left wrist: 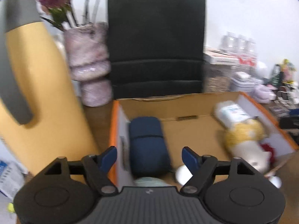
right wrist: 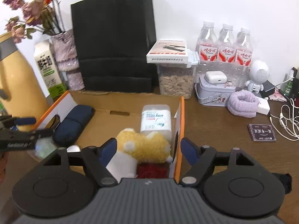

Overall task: Organize objects
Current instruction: 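Drop the bottle cap and rose into the cardboard box with both tools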

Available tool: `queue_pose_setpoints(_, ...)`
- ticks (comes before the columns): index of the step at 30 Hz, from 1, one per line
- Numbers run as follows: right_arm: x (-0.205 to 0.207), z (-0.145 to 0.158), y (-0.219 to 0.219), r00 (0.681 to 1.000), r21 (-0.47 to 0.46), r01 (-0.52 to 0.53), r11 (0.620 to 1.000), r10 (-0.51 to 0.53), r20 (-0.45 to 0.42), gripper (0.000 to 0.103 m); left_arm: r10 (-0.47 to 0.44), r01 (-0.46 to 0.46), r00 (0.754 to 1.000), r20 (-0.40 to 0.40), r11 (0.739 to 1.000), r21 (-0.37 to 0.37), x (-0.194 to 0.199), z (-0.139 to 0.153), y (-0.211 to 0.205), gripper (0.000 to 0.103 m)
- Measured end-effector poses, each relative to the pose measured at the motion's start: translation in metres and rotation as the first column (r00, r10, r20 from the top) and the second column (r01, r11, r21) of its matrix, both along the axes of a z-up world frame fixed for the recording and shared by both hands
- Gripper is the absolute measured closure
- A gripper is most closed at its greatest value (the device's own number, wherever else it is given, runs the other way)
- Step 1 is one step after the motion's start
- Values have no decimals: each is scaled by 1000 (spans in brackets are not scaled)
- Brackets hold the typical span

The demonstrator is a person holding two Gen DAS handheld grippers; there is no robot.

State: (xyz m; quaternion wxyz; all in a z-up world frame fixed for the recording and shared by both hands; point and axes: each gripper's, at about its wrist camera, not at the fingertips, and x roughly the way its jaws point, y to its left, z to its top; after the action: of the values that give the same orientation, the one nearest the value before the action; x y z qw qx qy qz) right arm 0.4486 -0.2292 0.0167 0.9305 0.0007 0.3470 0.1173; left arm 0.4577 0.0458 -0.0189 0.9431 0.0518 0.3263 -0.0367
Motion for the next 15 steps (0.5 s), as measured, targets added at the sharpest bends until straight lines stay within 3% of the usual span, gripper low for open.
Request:
queue_pose_setpoints(2,-8,-11,7,1000,-21,-19,1000,19,-17,26,37,-37,999,-32,999,4,2,-14,3,25)
queue_pose_setpoints(4,-12,-23,13,999,-33,-30,999,29,-43,26,78,-81,987,-141,997,-18,7,-28,6,32)
queue_pose_setpoints(5,-13,-31,16,997,-41,-39,998,36,-64,26,96,-108,977,-190,993,-53,9,-35,10,33)
queue_pose_setpoints(7,-17,-41,19,998,-50,-43,998,40,-51,27,118,-150,971,-210,978,-143,8,-39,20,33)
queue_pose_setpoints(12,-17,-40,22,998,-92,-31,995,27,-51,27,105,-137,971,-216,981,-139,-1,-36,18,33)
queue_pose_setpoints(15,-19,-39,24,999,-102,-12,995,8,-47,27,78,-92,987,-140,991,-97,-11,-30,13,34)
